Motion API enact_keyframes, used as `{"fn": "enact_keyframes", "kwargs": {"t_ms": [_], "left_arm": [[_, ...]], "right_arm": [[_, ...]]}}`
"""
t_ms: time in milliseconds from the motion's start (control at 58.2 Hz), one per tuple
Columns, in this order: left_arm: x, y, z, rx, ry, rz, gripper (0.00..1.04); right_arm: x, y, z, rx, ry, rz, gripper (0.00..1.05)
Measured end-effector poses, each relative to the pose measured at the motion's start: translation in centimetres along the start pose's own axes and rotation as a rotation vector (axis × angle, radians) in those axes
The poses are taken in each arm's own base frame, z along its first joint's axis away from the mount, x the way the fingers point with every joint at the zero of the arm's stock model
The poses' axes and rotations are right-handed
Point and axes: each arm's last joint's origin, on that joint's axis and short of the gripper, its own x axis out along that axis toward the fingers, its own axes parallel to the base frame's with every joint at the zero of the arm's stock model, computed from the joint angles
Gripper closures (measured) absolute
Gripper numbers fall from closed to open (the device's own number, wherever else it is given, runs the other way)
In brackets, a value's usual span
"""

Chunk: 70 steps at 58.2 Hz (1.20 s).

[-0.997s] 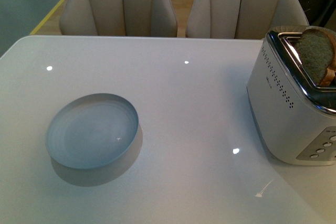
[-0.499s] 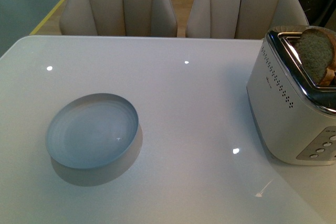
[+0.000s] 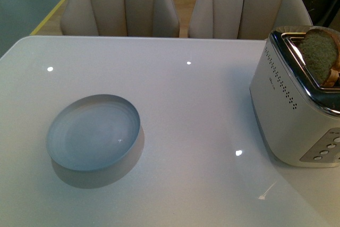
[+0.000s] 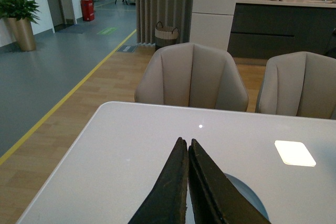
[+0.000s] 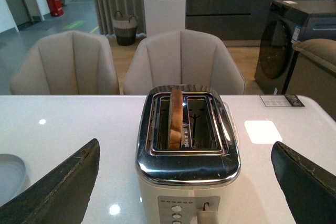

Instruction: Left arm holds plate, right arm toasts bread

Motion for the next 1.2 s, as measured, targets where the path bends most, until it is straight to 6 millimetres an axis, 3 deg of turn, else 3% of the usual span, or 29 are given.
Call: {"fn": "enact_keyframes", "kwargs": {"t_ms": [172,447,516,688,877,1204], "left_arm": [[-1.1,0.0,-0.3,0.000,0.013,0.000,1.02],[-1.2,0.0,-0.3,0.000,0.006,0.000,1.01],[-1.2,0.0,-0.3,0.000,0.006,0.000,0.89],[-1.2,0.0,-0.3,0.000,0.006,0.000,0.40],[-1.2,0.0,-0.3,0.000,0.006,0.000,0.07],[-1.2,0.0,-0.3,0.002,0.006,0.000,0.07]], "right_arm": [[0.0,0.0,0.0,0.000,0.000,0.000,0.09],[0.0,0.0,0.0,0.000,0.000,0.000,0.09],[0.0,0.0,0.0,0.000,0.000,0.000,0.09],[0.0,0.0,0.0,0.000,0.000,0.000,0.09],[0.0,0.0,0.0,0.000,0.000,0.000,0.09],[0.0,0.0,0.0,0.000,0.000,0.000,0.09]]}}
